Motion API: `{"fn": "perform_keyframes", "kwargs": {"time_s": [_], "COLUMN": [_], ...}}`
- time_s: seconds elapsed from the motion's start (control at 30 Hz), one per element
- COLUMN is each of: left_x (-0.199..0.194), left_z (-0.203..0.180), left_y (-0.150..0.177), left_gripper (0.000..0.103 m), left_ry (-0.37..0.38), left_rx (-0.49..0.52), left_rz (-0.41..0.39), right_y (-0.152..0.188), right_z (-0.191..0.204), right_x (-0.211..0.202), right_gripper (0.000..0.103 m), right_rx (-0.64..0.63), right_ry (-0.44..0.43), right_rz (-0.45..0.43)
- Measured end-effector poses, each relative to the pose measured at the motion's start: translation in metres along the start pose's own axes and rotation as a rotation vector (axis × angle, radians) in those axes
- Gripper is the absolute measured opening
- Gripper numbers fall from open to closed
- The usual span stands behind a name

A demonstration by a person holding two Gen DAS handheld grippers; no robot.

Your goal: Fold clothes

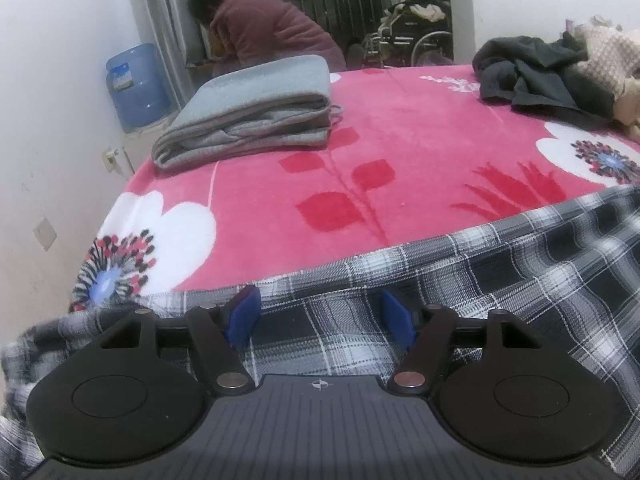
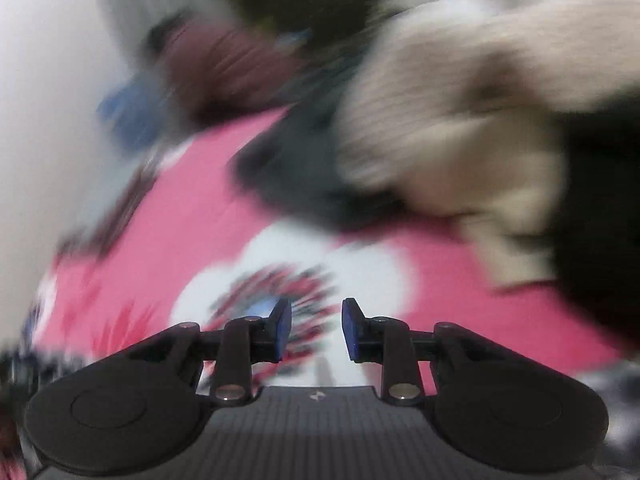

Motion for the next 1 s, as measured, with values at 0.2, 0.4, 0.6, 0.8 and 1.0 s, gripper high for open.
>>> {"fn": "perform_keyframes", "kwargs": {"time_s": [0.2,0.4,0.6,0.8,1.0], "left_x": [-0.036,-0.027,-0.011,-0.007,-0.005], "left_z": [-0.02,-0.126,-0.191,-0.193,-0.189], "left_y": [-0.036,-0.061,-0.032,-0.019,-0.02], "left_gripper": [0.067,0.067,0.067,0.067,0.067], "left_ry": [0.005,0.271,0.374,0.384,0.4], "left_rx": [0.156,0.32,0.368,0.328,0.295], "left_rz": [-0.062,0.011,0.015,0.012,0.009], "right_y": [0.022,0.067,0.078,0.087,0.098], "right_z": [-0.04,0.004,0.031,0.037,0.037], "right_x": [-0.067,-0.048,-0.011,0.004,0.016], "right_gripper": [0.032,0.028,0.027,0.024,0.023], "right_rx": [-0.146,-0.565,-0.78,-0.794,-0.842], "right_ry": [0.129,0.138,0.132,0.058,0.054], "right_rz": [-0.034,0.074,0.164,0.269,0.327]}}
Point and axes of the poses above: each gripper's, at about its wrist camera, not at the fingertips, and x roughly the way its jaws point, z to its left, y to its underside, the point moved 8 cm from there along x, roughly the way its jaws point, and after that the axes turned 2 degrees about -x, right-handed, at the moved point
